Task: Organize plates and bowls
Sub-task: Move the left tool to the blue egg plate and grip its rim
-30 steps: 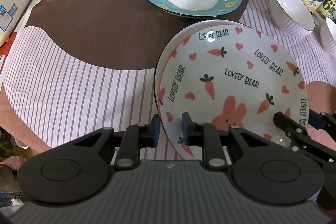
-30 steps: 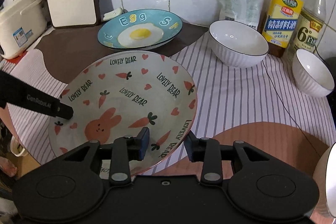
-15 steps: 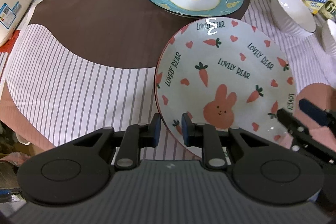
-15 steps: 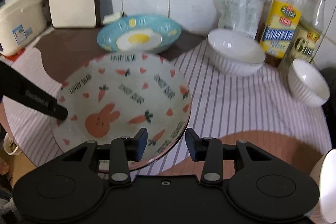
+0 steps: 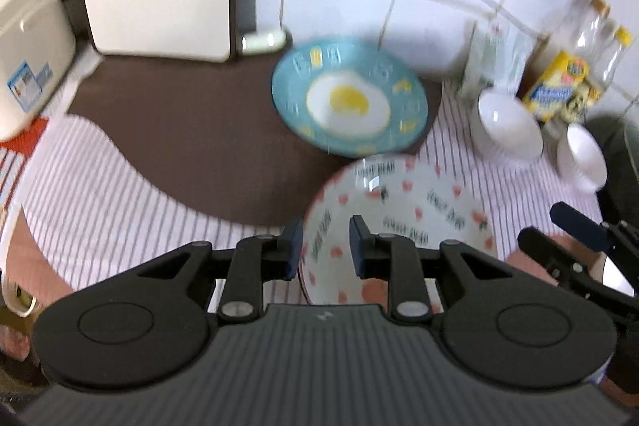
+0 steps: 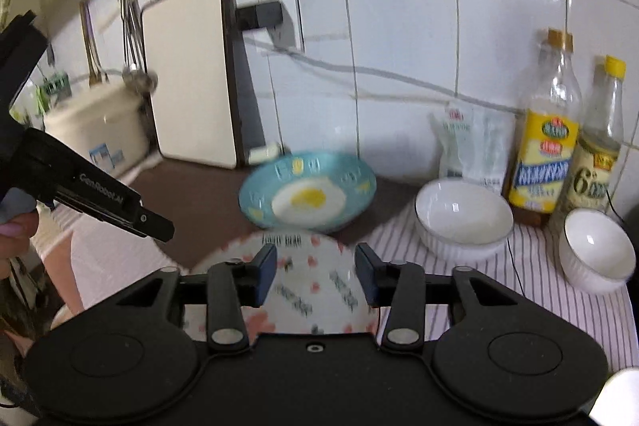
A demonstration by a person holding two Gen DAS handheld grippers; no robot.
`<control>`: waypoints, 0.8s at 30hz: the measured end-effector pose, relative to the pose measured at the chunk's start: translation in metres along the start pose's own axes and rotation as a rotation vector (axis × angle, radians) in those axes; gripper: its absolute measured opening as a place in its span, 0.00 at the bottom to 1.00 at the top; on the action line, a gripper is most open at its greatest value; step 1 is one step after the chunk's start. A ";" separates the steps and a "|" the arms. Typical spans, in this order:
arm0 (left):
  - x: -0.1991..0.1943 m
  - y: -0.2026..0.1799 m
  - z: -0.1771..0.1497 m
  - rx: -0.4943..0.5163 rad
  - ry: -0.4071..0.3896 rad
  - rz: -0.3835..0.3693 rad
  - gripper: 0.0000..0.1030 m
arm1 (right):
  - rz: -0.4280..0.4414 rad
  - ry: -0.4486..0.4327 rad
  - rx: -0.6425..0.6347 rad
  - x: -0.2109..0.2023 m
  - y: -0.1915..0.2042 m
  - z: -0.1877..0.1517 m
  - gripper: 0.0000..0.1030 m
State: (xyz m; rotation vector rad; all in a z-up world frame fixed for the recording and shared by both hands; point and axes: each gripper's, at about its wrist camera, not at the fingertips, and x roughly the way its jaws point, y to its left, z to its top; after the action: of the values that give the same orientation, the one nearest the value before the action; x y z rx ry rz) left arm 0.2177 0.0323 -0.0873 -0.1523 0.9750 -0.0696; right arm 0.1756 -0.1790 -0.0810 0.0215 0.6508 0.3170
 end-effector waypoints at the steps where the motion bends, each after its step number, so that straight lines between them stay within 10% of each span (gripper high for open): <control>1: 0.000 0.001 0.002 0.000 -0.024 0.001 0.24 | 0.010 -0.026 0.001 0.003 -0.002 0.001 0.65; 8: 0.019 0.011 0.015 -0.016 -0.178 0.018 0.33 | 0.109 -0.009 0.113 0.050 -0.024 0.014 0.65; 24: 0.110 0.035 0.060 -0.013 -0.188 0.072 0.40 | 0.023 0.215 0.340 0.172 -0.063 0.032 0.66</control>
State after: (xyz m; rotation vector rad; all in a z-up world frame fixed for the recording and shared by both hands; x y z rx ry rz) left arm 0.3282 0.0589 -0.1501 -0.1330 0.7923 0.0172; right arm 0.3413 -0.1854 -0.1644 0.3233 0.9128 0.2291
